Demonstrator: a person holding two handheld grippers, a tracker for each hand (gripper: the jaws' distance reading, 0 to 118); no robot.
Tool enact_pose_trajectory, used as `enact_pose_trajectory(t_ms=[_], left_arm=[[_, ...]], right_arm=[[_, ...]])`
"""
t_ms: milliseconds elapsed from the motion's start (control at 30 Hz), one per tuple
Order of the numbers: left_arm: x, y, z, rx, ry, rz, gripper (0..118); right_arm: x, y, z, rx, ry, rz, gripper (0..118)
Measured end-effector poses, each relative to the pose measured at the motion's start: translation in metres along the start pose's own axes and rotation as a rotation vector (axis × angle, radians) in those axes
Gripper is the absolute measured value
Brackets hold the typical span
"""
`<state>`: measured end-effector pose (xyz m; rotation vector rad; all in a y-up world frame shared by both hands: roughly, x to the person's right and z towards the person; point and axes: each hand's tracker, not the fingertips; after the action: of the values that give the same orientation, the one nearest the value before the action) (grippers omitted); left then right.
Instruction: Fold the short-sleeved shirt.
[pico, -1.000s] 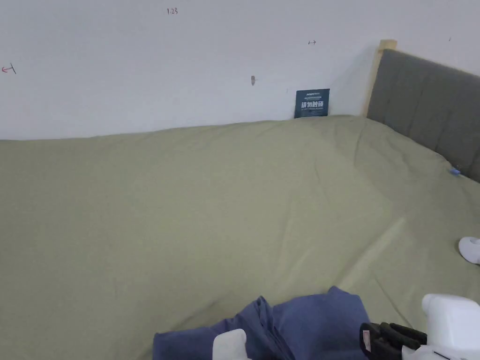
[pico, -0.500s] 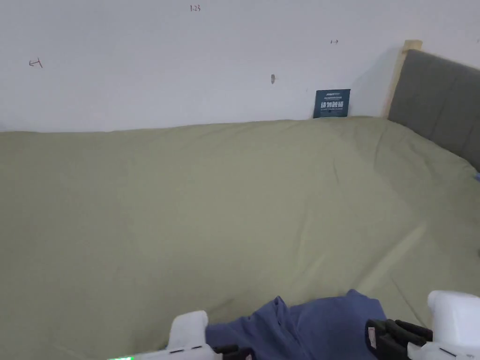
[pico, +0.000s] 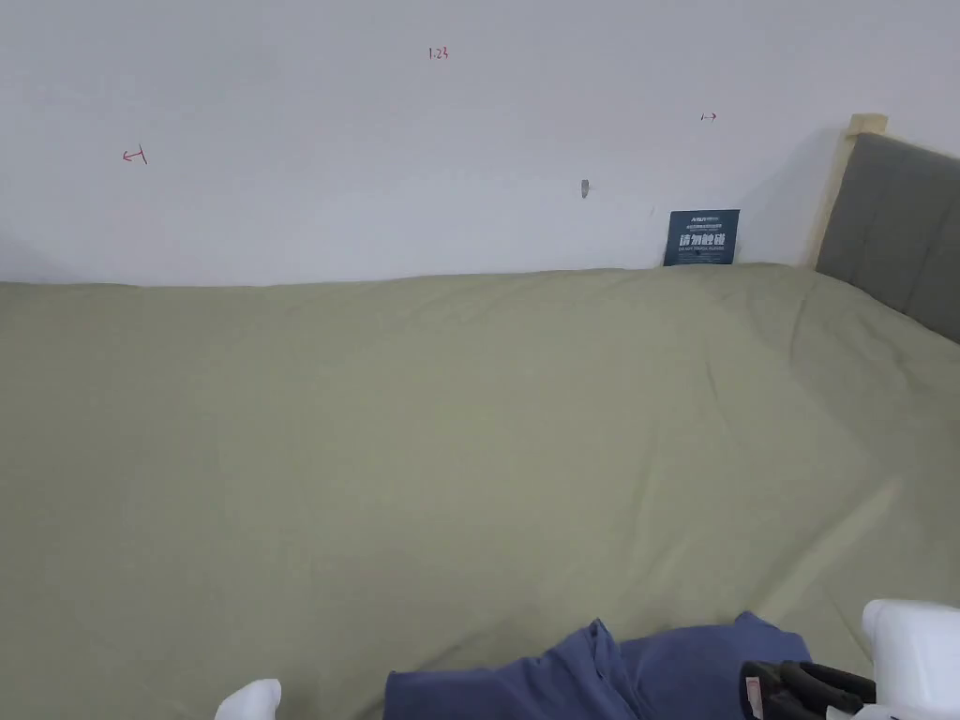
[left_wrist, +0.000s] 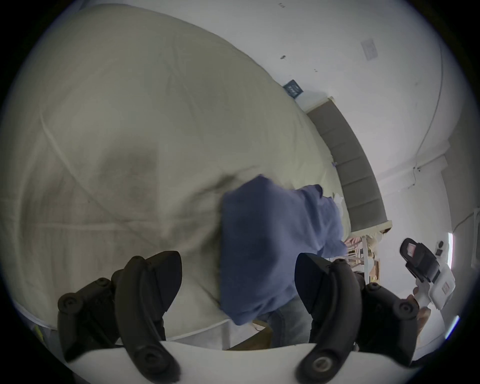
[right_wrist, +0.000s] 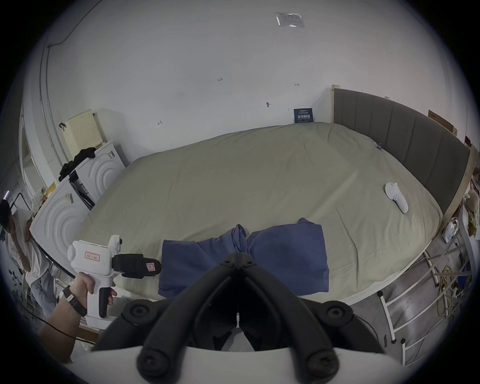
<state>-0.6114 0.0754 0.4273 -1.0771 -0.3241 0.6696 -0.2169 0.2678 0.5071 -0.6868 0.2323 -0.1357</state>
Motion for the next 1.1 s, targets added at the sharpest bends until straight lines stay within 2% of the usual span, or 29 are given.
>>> enact_pose_trajectory(t_ms=[200, 300, 333, 367, 400, 433, 467, 533, 633, 767, 1000, 1100], left_arm=[[0.007, 0.005, -0.011, -0.014, -0.077, -0.011, 102], [0.009, 0.004, -0.022, -0.042, -0.213, 0.062, 100], [0.008, 0.003, -0.026, -0.057, -0.26, 0.106, 92], [0.007, 0.002, -0.031, -0.062, -0.282, 0.157, 74], [0.005, 0.0, -0.034, -0.058, -0.254, 0.178, 36], [-0.001, 0.0, -0.038, -0.049, -0.181, 0.182, 15], [-0.006, -0.002, -0.04, -0.044, -0.171, 0.186, 15], [-0.013, -0.004, -0.036, -0.024, -0.26, 0.254, 15], [-0.009, -0.002, -0.016, 0.032, -0.217, 0.215, 14], [-0.027, 0.012, 0.016, 0.098, -0.222, 0.269, 13], [-0.055, 0.043, 0.107, 0.247, -0.085, 0.219, 13], [-0.056, 0.056, 0.151, 0.302, 0.081, 0.159, 13]], right_arm=[[0.002, 0.001, -0.005, -0.002, 0.009, -0.027, 2], [0.001, 0.0, -0.008, -0.011, 0.037, -0.049, 2], [0.0, -0.001, -0.009, -0.014, 0.039, -0.051, 2], [0.0, -0.003, -0.01, -0.015, 0.042, -0.05, 2], [-0.001, -0.004, -0.01, -0.017, 0.043, -0.047, 2], [-0.001, -0.005, -0.01, -0.022, 0.039, -0.046, 2], [-0.001, -0.006, -0.009, -0.026, 0.036, -0.045, 2], [0.001, -0.007, -0.007, -0.03, 0.03, -0.043, 2], [0.004, -0.008, -0.005, -0.026, 0.008, -0.046, 2], [0.006, -0.006, -0.006, -0.021, -0.001, -0.05, 2], [-0.002, 0.003, -0.017, -0.019, 0.005, -0.031, 2], [-0.011, 0.008, -0.024, -0.025, 0.023, -0.014, 2]])
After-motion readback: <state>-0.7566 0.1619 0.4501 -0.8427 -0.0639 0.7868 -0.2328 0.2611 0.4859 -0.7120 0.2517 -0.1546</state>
